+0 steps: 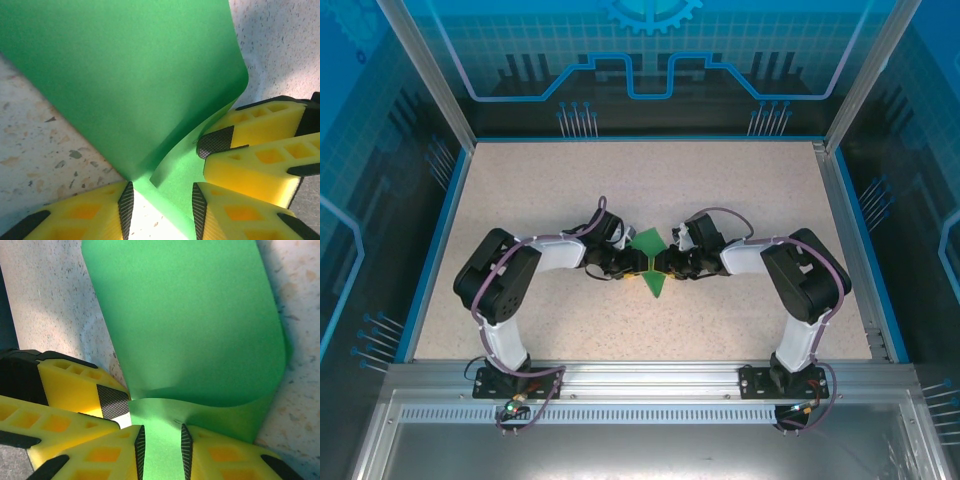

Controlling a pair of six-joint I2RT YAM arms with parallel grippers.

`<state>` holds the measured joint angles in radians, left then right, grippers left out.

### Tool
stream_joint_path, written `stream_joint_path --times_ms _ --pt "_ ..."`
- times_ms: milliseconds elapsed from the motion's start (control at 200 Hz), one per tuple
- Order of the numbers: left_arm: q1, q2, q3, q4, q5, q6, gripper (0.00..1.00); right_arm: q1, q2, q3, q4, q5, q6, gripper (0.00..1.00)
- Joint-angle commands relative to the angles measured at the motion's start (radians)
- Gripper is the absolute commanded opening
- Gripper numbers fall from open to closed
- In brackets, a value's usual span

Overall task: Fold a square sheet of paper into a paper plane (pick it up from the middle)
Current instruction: Third fold the triangle at the center of the table.

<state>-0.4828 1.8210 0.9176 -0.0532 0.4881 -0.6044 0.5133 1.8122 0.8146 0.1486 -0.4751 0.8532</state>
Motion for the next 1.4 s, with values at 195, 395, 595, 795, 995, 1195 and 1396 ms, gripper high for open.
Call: stream_joint_path --times_ms 195,395,595,795,995,1195,1396 --pt "-0.007 0.029 0.04 0.037 0.05 -0.037 0.36 0.002 0.017 -0.028 -0.046 -0.014 -0.008 0.27" --pt "-0.009 0.041 0.05 0.027 0.056 -0.034 0.36 0.004 0.018 -0.033 -0.037 -0.017 -0.005 0.27" --pt "-0.008 0.039 0.051 0.026 0.058 -0.037 0.27 0.002 0.019 -0.033 -0.037 -0.019 -0.008 0.27" --pt "-0.007 0.04 0.059 0.0 0.053 -0.021 0.17 0.001 0.015 -0.034 -0.039 -0.019 -0.01 0.27" --pt "-0.008 0.047 0.073 -0.045 0.039 0.013 0.04 0.001 0.001 -0.024 -0.051 -0.019 -0.016 0.27" --pt "-0.008 0.054 0.087 -0.1 0.012 0.058 0.0 -0.01 -0.024 -0.004 -0.08 -0.014 -0.03 0.31" --pt "-0.007 0.062 0.097 -0.133 -0.009 0.089 0.0 -0.034 -0.062 0.047 -0.144 0.0 -0.072 0.35"
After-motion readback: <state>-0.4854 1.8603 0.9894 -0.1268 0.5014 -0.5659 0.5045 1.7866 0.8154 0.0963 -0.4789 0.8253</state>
